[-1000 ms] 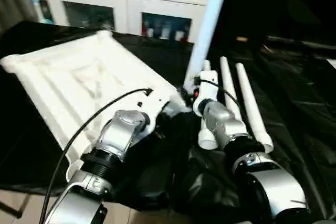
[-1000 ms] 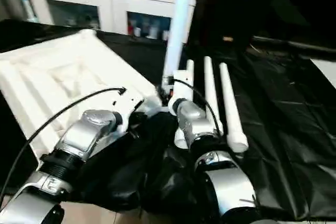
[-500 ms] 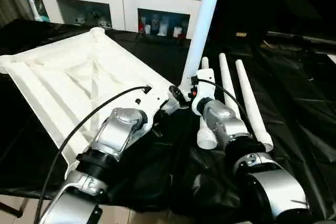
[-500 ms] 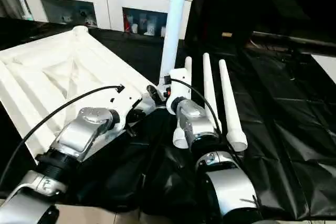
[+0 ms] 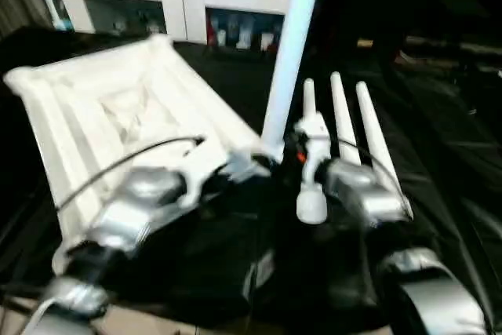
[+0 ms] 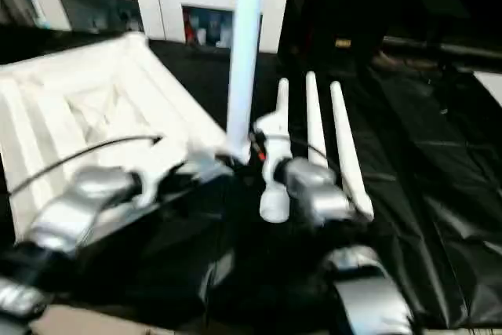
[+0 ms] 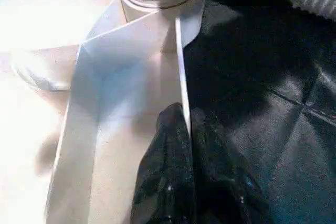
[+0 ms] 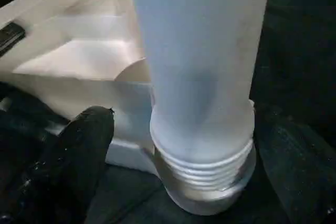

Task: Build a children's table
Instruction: Rotate table base

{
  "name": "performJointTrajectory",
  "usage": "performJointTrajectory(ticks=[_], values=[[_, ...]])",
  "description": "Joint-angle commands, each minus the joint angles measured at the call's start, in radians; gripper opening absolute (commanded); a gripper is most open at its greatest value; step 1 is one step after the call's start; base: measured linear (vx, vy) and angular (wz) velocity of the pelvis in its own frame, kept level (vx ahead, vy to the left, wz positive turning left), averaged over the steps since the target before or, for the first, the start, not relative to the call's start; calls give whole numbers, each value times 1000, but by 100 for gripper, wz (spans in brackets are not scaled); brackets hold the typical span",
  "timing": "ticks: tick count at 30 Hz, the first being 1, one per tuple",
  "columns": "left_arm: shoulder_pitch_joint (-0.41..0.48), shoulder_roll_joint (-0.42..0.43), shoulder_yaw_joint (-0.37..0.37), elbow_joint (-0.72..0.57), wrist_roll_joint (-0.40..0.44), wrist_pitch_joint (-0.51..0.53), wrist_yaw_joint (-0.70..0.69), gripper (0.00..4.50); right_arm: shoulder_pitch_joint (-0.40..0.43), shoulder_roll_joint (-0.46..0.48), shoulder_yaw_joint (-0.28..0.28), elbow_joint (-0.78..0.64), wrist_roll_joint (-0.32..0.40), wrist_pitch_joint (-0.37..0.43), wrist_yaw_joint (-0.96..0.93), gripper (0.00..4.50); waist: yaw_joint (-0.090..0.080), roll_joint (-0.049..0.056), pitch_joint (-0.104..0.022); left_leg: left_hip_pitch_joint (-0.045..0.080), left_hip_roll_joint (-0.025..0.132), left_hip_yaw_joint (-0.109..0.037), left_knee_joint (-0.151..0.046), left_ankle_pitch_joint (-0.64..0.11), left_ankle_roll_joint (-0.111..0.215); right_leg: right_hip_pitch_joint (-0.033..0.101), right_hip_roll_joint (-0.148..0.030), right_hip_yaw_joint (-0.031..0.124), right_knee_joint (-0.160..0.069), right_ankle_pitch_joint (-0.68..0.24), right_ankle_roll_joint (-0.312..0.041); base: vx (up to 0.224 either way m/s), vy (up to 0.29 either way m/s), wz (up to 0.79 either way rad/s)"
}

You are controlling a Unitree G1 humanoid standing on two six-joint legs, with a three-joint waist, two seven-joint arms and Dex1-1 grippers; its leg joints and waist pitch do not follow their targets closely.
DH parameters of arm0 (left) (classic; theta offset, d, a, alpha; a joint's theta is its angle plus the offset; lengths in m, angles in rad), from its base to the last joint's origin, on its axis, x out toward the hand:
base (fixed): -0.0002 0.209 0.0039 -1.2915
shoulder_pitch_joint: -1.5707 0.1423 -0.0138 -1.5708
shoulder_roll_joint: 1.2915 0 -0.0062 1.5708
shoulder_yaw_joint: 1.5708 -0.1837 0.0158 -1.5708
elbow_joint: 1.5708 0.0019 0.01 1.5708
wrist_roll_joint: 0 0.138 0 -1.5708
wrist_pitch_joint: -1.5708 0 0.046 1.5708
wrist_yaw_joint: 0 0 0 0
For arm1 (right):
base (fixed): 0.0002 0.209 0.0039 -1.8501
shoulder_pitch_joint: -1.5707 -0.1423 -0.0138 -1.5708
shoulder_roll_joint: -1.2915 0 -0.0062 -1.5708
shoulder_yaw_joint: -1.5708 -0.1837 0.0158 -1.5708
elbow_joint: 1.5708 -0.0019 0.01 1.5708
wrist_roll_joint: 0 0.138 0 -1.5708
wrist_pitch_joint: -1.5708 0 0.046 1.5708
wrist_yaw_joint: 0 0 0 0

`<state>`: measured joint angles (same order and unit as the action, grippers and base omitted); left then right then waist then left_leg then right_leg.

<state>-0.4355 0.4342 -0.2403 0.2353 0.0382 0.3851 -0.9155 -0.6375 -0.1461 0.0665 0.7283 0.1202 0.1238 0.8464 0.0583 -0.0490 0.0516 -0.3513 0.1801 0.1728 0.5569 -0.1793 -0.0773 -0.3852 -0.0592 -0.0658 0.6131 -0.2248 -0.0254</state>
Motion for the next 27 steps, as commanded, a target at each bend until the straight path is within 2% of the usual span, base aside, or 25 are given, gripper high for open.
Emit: performJointTrajectory(ticks=[1,2,5,10,15,19,27], values=[[54,40,-6,-62,-66,-23,-106,0,25,-42,58,-95,32,12,163,434,10,0,-56,-3,59,-14,-48,-78,113,56,-93,58,-55,37,-250,0,0,0],[62,54,-5,-73,-71,-24,-121,0,31,-53,62,-111,38,18,188,434,9,0,-58,-3,57,-13,-46,-59,127,56,-89,58,-50,72,-253,0,0,0],[86,94,-6,-108,-98,-13,-178,0,55,-84,82,-153,38,22,269,434,10,1,-57,0,59,-12,-45,-45,143,52,-88,57,-47,87,-269,0,0,0],[109,120,-4,-156,-122,-1,-221,0,63,-98,109,-148,10,-11,289,434,12,2,-55,4,61,-11,-44,-67,124,47,-89,56,-48,49,-279,0,0,0],[109,134,-4,-160,-126,-9,-221,0,80,-112,142,-165,-4,-20,308,434,17,-2,-55,2,58,-12,-43,-72,104,51,-88,57,-46,36,-265,0,0,0],[103,134,-4,-151,-119,-17,-216,0,84,-120,155,-162,-19,-32,316,392,21,-5,-58,1,55,-11,-40,-47,112,53,-87,58,-42,73,-264,0,0,0],[98,133,-3,-146,-114,-14,-215,0,82,-116,156,-150,-14,-43,304,341,28,-3,-58,2,55,-11,-37,-57,106,53,-87,57,-41,57,-262,0,0,0]])
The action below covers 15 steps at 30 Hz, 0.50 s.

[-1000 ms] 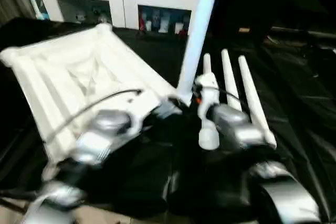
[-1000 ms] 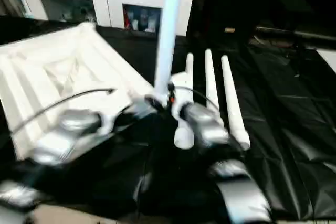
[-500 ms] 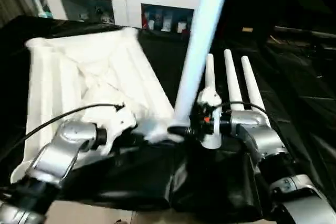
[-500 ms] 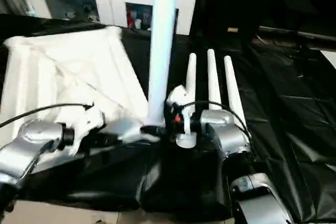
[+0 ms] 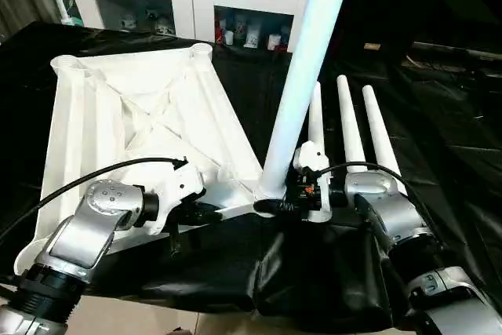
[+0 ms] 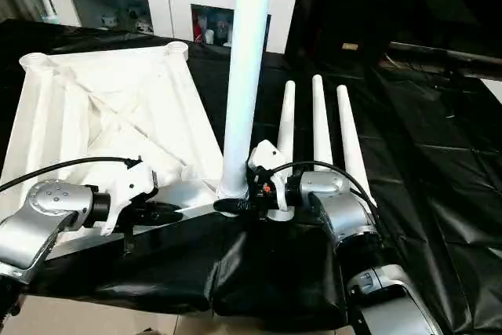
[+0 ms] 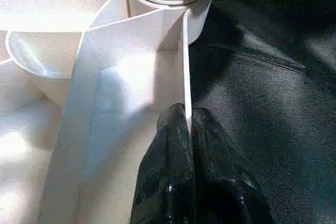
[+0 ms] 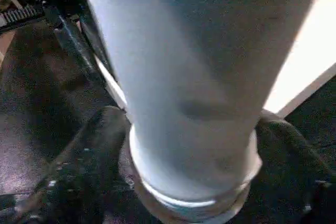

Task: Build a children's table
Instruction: Rotate table base

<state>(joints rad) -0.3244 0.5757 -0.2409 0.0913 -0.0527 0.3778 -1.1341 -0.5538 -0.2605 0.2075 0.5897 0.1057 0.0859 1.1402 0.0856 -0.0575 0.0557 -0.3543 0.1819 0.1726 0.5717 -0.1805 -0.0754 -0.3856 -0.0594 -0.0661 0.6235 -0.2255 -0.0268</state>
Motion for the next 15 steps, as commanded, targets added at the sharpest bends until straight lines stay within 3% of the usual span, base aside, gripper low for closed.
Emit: performJointTrajectory(ticks=[1,9,12,15], values=[[-13,-8,-2,-1,-23,-7,3,0,0,-1,16,-11,0,-6,11,325,1,4,-63,5,53,-11,-52,-56,104,54,-86,58,-51,59,-260,0,0,0],[-16,-10,-3,7,-23,-6,4,0,7,9,16,5,-5,-10,4,275,1,5,-63,4,52,-12,-50,-65,95,54,-86,58,-50,45,-257,0,0,0],[-25,-42,5,33,-15,0,53,0,7,49,-14,46,-4,12,-95,274,0,4,-62,4,52,-12,-51,-73,88,53,-86,58,-51,31,-255,0,0,0],[-44,-88,16,66,-3,22,121,0,-3,102,-48,87,-3,37,-215,274,-3,5,-57,6,51,-12,-55,-125,57,52,-89,59,-62,-64,-239,0,0,0]])
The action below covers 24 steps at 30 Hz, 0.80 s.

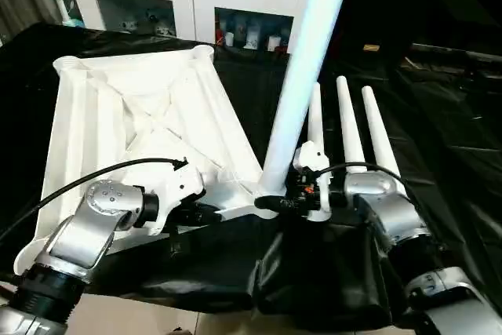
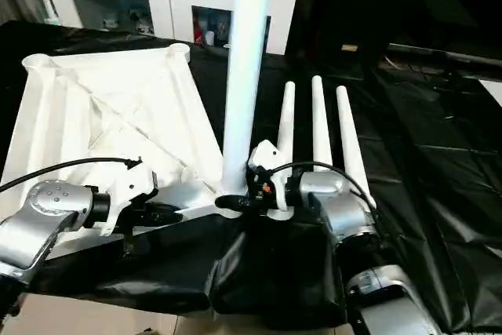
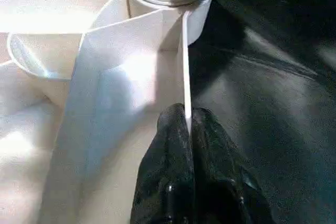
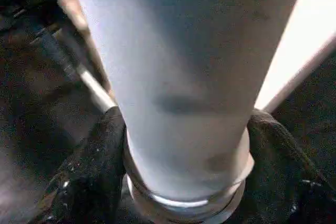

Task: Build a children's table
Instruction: Rotate table base

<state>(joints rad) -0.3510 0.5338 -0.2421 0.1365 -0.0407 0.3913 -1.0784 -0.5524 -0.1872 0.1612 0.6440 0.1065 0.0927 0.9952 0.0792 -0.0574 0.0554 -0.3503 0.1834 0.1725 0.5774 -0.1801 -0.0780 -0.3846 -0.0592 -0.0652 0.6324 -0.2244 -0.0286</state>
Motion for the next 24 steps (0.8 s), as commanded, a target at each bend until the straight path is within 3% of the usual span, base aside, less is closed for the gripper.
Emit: performJointTrajectory(ticks=[1,5,11,16,19,20,24], values=[[-29,-69,22,38,-9,21,100,0,-9,54,-16,47,-2,42,-123,273,2,6,-57,4,50,-13,-61,-135,48,49,-89,59,-74,-97,-228,0,0,0],[-94,-175,43,118,27,76,270,0,-38,165,-74,118,-1,70,-372,273,-2,8,-54,8,50,-15,-67,-173,8,44,-92,59,-84,-210,-198,0,0,0],[-166,-282,49,225,85,112,462,0,-92,246,-93,213,-29,47,-561,273,3,10,-61,4,47,-13,-63,-131,15,44,-89,60,-78,-126,-191,0,0,0],[-185,-301,21,254,111,115,469,0,-117,259,-108,232,-26,40,-541,273,12,8,-64,0,46,-12,-60,-104,45,47,-89,59,-73,-61,-187,0,0,0],[-181,-292,15,248,112,123,457,0,-120,256,-120,233,-11,35,-525,273,12,9,-62,1,48,-13,-62,-124,43,47,-91,58,-77,-94,-183,0,0,0],[-177,-286,12,243,112,124,449,0,-121,253,-124,235,-7,34,-525,328,12,10,-62,2,49,-13,-63,-129,41,47,-91,58,-77,-103,-182,0,0,0],[-148,-250,-1,215,115,95,380,0,-126,234,-142,239,1,26,-508,364,9,14,-61,-3,48,-15,-65,-141,42,48,-91,57,-78,-106,-182,0,0,0]])
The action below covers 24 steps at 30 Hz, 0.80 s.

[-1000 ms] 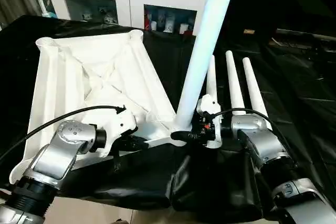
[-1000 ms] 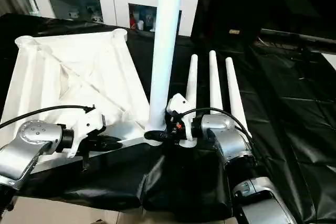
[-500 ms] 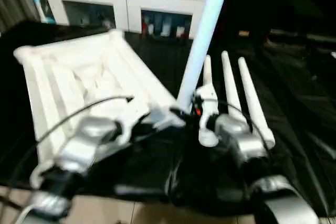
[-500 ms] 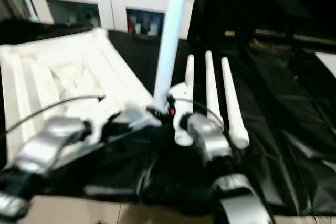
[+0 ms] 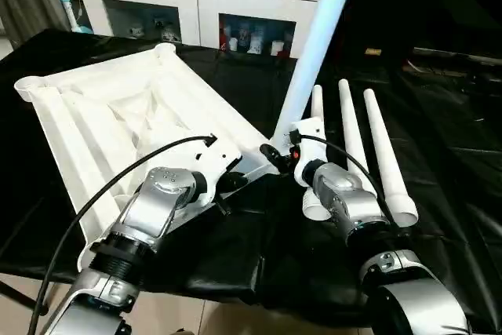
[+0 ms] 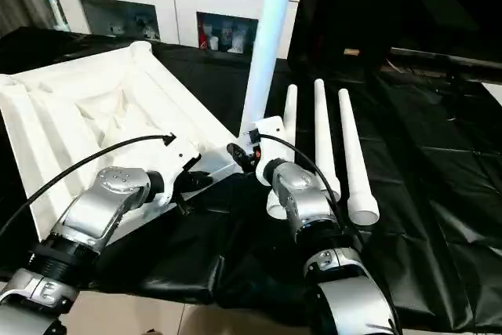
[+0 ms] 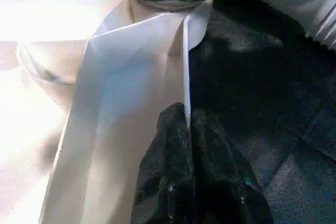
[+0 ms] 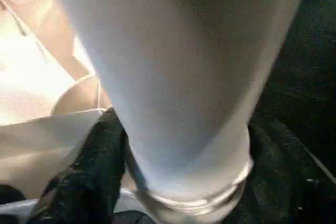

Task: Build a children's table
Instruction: Rotate table base

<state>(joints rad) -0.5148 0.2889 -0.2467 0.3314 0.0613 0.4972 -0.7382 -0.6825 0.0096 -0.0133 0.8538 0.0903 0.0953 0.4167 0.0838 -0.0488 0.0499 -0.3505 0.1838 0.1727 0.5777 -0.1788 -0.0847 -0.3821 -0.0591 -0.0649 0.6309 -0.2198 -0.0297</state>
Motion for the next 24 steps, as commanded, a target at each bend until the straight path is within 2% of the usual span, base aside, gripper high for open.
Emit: performJointTrajectory(ticks=[1,2,4,8,10,14,24], values=[[29,10,-2,-1,8,0,12,0,3,28,33,20,17,21,84,364,0,4,-54,-4,50,-18,-68,-155,43,47,-92,55,-79,-137,-176,0,0,0],[30,12,-3,-3,8,1,10,0,4,27,33,19,17,20,86,386,-4,4,-54,-2,49,-16,-67,-167,41,44,-91,56,-82,-156,-175,0,0,0],[39,30,-11,-14,10,-16,-13,0,6,15,47,7,12,16,122,392,-5,3,-53,-1,50,-16,-67,-173,37,43,-92,57,-84,-174,-175,0,0,0],[58,72,-20,-46,0,-34,-68,0,14,-22,56,-34,28,33,215,392,-14,3,-57,-3,50,-15,-64,-142,55,45,-89,57,-76,-103,-196,0,0,0],[66,101,-24,-63,-5,-43,-96,0,7,-49,51,-34,29,27,246,392,-13,3,-57,-3,50,-14,-62,-133,63,46,-90,57,-75,-87,-206,0,0,0],[70,118,-21,-71,-9,-39,-99,0,-1,-64,31,-21,37,19,269,392,-13,6,-57,0,53,-14,-63,-133,56,44,-89,55,-72,-71,-222,0,0,0],[79,143,-34,-93,-21,-52,-141,0,2,-73,32,-15,37,20,300,298,-14,5,-56,0,53,-14,-64,-140,51,45,-90,56,-72,-68,-228,0,0,0]])
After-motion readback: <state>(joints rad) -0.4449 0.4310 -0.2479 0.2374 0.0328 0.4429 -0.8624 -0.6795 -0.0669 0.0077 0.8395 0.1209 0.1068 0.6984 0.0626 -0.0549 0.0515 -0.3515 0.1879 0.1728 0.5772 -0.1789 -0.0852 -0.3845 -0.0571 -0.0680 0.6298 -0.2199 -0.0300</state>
